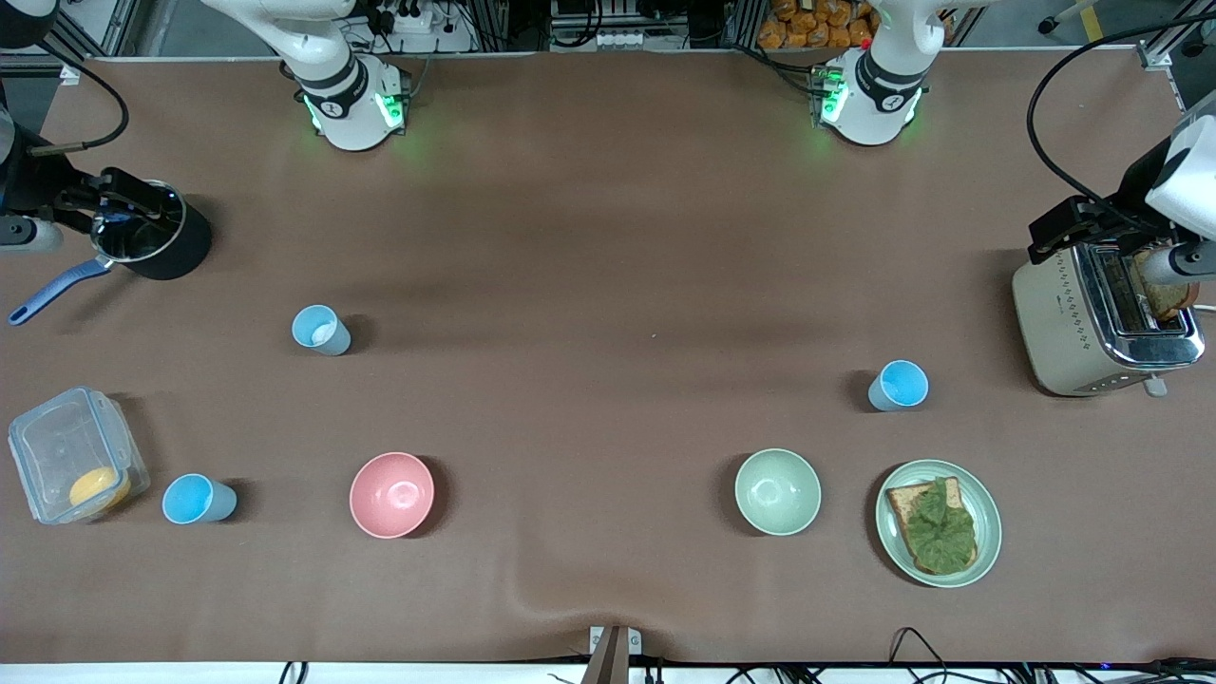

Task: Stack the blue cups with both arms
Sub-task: 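Move the right gripper and the left gripper toward two blue cups, then lower the right gripper around one cup while the left gripper lowers around another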

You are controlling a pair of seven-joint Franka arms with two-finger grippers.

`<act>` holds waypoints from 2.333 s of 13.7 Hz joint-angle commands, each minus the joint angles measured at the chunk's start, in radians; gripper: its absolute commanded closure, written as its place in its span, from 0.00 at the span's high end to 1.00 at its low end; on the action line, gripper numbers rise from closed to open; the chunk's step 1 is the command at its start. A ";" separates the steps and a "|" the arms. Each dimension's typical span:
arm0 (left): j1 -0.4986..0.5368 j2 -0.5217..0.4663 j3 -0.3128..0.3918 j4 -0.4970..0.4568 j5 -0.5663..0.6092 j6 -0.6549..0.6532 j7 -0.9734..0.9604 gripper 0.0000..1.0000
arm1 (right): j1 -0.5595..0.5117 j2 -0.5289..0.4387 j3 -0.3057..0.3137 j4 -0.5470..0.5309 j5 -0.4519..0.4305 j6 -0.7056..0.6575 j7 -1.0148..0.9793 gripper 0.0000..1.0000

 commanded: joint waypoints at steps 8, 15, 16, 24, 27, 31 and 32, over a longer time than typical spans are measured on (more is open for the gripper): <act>0.001 0.063 -0.015 -0.014 0.040 0.050 -0.002 1.00 | 0.003 0.003 0.016 0.009 -0.004 -0.010 -0.017 1.00; 0.014 0.118 -0.015 -0.037 0.039 0.100 -0.001 1.00 | 0.005 0.049 0.016 0.012 -0.002 0.002 -0.007 1.00; 0.020 0.145 -0.015 -0.036 0.039 0.138 -0.001 1.00 | 0.008 0.050 0.016 -0.003 -0.001 0.016 -0.004 1.00; 0.022 0.201 -0.015 -0.137 0.025 0.292 -0.001 1.00 | 0.010 0.053 0.016 -0.308 0.008 0.325 -0.001 1.00; 0.028 0.201 -0.014 -0.227 0.034 0.401 -0.001 1.00 | 0.007 0.107 0.016 -0.400 0.008 0.491 -0.001 1.00; 0.050 0.204 -0.012 -0.384 0.037 0.614 -0.001 1.00 | -0.007 0.188 0.015 -0.444 0.011 0.615 -0.001 1.00; 0.076 0.213 -0.014 -0.428 0.039 0.695 0.001 1.00 | -0.007 0.190 0.015 -0.478 0.011 0.664 -0.001 1.00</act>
